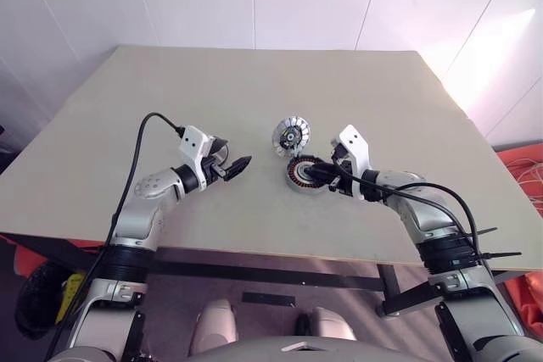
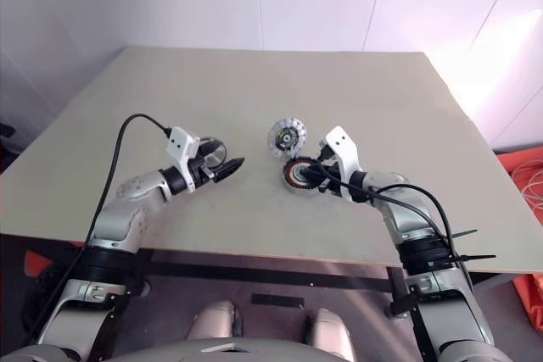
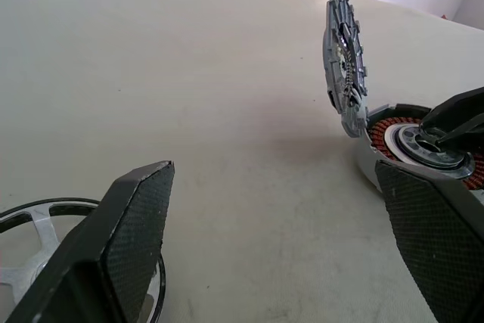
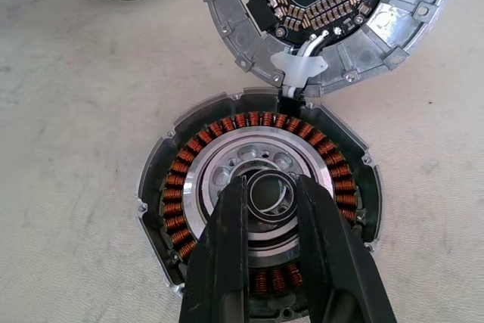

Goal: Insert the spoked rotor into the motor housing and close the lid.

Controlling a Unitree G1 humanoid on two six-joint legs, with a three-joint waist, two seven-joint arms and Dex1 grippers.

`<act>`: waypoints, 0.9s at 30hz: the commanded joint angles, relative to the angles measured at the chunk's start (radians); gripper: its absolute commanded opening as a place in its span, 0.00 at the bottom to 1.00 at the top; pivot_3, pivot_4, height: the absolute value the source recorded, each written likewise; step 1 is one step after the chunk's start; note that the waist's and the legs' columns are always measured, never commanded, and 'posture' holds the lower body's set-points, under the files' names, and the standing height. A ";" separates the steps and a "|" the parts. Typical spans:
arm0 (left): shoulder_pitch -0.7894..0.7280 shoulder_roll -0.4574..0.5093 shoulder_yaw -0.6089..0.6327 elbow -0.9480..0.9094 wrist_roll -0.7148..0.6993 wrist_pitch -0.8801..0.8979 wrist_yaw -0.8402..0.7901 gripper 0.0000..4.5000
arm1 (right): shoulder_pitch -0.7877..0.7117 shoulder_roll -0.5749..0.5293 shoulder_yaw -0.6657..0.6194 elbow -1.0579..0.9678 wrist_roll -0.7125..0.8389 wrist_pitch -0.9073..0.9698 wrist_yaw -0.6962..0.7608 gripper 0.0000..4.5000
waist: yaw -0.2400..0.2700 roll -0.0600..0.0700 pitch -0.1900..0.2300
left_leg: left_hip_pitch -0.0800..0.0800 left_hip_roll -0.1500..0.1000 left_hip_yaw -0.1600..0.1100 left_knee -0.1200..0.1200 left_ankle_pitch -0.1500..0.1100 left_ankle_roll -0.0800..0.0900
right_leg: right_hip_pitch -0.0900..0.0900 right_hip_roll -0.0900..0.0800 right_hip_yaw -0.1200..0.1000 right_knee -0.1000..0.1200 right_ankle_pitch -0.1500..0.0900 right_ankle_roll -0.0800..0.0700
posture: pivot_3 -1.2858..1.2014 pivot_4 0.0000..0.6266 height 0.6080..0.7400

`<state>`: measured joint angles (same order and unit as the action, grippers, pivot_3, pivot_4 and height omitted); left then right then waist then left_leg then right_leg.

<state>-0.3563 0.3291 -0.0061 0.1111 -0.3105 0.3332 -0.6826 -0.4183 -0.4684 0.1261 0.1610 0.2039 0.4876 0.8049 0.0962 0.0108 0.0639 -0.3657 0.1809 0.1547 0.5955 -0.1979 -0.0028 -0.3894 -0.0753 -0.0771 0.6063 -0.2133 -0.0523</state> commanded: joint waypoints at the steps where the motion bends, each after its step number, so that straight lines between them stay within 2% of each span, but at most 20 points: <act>1: -0.015 0.001 0.009 -0.016 0.001 -0.023 0.002 1.00 | -0.033 0.009 -0.002 0.006 -0.011 -0.020 -0.009 0.13 | 0.000 0.000 0.000 | 0.000 0.000 0.000 0.000 0.000 0.000 | 0.000 0.000 0.000 0.000 0.000 0.000 | 0.52 0.00 1.00; 8: -0.013 0.002 0.012 -0.016 0.003 -0.027 0.004 1.00 | -0.037 0.020 0.002 0.005 -0.012 -0.011 0.006 0.13 | 0.000 0.000 0.000 | 0.000 0.000 0.000 0.000 0.000 0.000 | 0.000 0.000 0.000 0.000 0.001 -0.001 | 0.52 0.00 1.00; 19: -0.016 0.002 0.011 -0.011 0.004 -0.031 0.006 1.00 | -0.040 0.022 -0.009 0.005 -0.033 -0.038 -0.010 0.96 | 0.000 0.000 0.000 | 0.000 0.000 0.000 0.000 0.000 0.000 | 0.000 0.000 0.000 0.000 0.000 -0.001 | 0.52 0.00 1.00; 20: -0.016 0.002 0.011 -0.010 0.004 -0.031 0.006 1.00 | -0.043 0.024 -0.014 0.002 -0.025 -0.037 -0.007 0.99 | 0.001 0.000 0.000 | 0.000 0.000 0.000 0.000 0.000 0.000 | 0.000 0.000 0.000 0.000 0.001 -0.001 | 0.52 0.00 1.00; 27: -0.017 0.001 0.009 -0.007 0.006 -0.034 0.005 1.00 | -0.066 0.038 -0.048 -0.027 0.019 -0.021 -0.015 0.99 | 0.000 0.000 0.000 | 0.000 0.000 0.000 0.000 0.000 0.000 | 0.000 0.000 0.000 0.000 0.001 -0.002 | 0.52 0.00 1.00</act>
<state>-0.3564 0.3270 -0.0062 0.1170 -0.3061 0.3224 -0.6756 -0.4576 -0.4320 0.1121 0.1778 0.1994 0.4670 0.7940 0.0958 0.0108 0.0639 -0.3659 0.1810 0.1546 0.5957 -0.1978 -0.0030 -0.3897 -0.0753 -0.0771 0.6065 -0.2122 -0.0542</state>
